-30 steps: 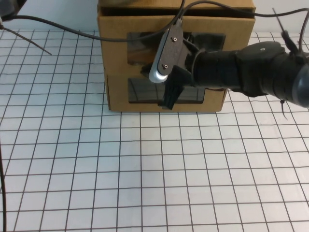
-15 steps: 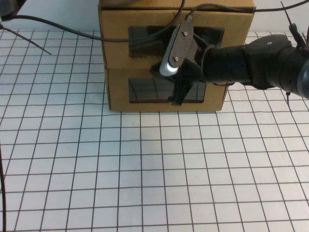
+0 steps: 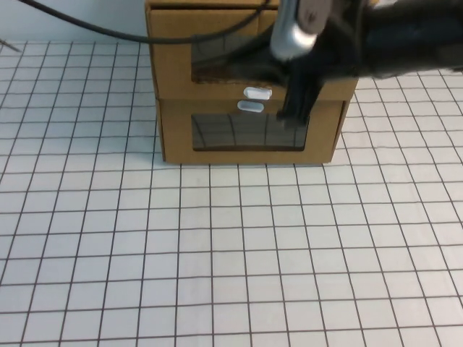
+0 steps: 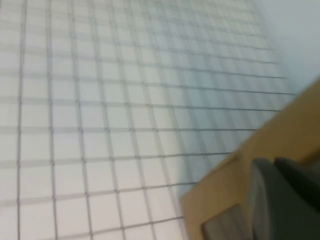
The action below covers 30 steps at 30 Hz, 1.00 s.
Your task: Close the shoe box
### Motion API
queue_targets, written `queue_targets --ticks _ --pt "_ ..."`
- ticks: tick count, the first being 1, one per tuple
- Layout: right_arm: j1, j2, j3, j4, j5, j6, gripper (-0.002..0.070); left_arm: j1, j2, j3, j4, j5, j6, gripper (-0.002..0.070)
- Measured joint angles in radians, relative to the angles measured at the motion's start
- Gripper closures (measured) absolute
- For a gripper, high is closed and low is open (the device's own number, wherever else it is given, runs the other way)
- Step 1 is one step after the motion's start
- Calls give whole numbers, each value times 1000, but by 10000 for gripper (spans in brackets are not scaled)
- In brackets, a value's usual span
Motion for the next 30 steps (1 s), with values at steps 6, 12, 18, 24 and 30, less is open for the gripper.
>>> queue_targets --ticks 6,12,18,24,30 --pt "-56 -212 0 -136 -90 422 690 0 -190 0 -5 60 16 680" --pt "-144 -354 4 -205 4 641 690 -17 -307 10 -39 213 -2 680" --pt "-159 -473 147 -204 9 714 690 -117 -449 235 -49 227 5 680" --pt "-159 -661 424 -200 -126 721 690 -171 -679 650 -56 148 35 680" --pt "-159 -844 701 -134 -301 721 690 -178 -958 1137 -76 -112 40 680"
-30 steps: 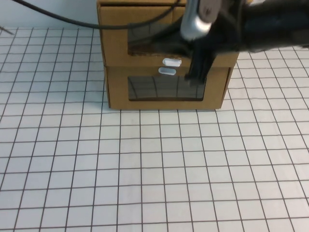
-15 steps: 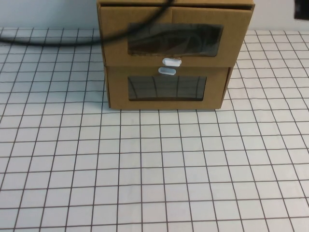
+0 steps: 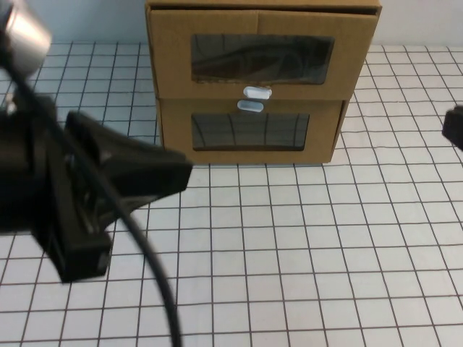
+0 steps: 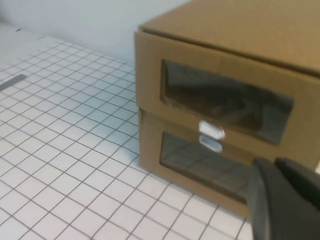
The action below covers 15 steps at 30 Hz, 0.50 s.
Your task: Close the shoe box
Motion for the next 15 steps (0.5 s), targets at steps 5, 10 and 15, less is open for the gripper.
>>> queue_targets --ticks 5,10,15 --pt "0 -133 212 44 -100 0 690 0 -217 307 -1 -247 6 680" --pt "0 -224 391 55 -175 0 690 0 -348 514 98 -449 11 680" --pt "0 -251 503 59 -245 0 690 0 -372 655 179 -657 11 680"
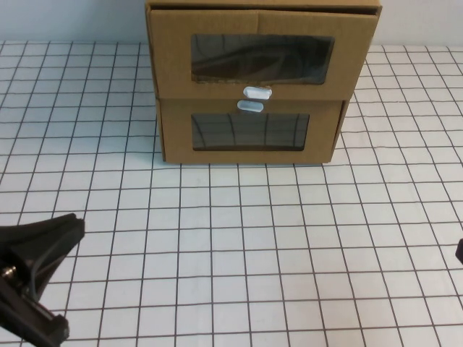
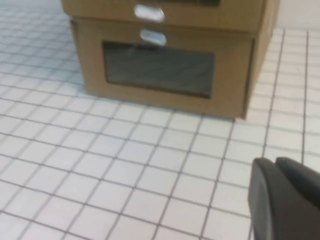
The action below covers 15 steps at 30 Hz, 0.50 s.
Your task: Close the shoe box
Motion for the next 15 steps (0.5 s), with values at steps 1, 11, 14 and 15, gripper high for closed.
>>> queue_targets --ticks 1,11,14,15 --pt "0 0 8 2 -4 0 690 0 0 17 5 -30 2 680" --pt "0 -7 15 6 -9 0 690 0 -2 41 6 -95 4 680" --pt "0 -7 15 8 21 0 690 0 -2 41 6 -95 4 680" --pt "0 -7 15 8 36 0 690 0 -2 41 6 -95 4 680"
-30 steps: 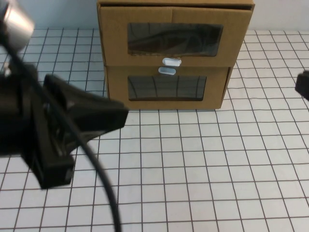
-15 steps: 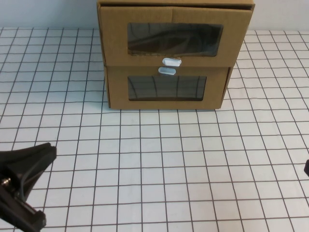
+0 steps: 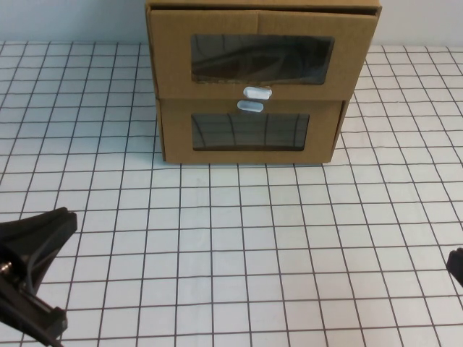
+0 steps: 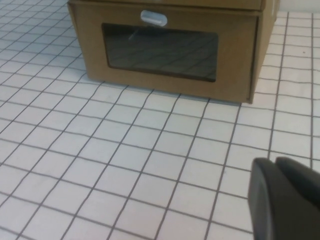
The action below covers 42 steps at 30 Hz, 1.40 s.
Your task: Close the shoe box
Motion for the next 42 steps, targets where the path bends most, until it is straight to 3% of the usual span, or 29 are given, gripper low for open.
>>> queue_targets --ticks 11,20,26,33,39,42 --pt "0 0 0 -3 247 0 690 0 -3 2 0 -1 -2 680" --pt "0 0 0 -12 419 -14 690 19 -221 90 0 -19 -2 680" --pt "0 0 0 -12 426 -19 690 139 -386 173 147 -12 -46 680" --pt "0 0 0 -12 426 -19 690 291 -549 296 419 30 -438 680" --pt "0 0 0 -12 428 -19 690 440 -582 379 455 101 -540 680" --pt "0 0 0 -12 428 -21 691 466 -582 403 455 194 -549 680"
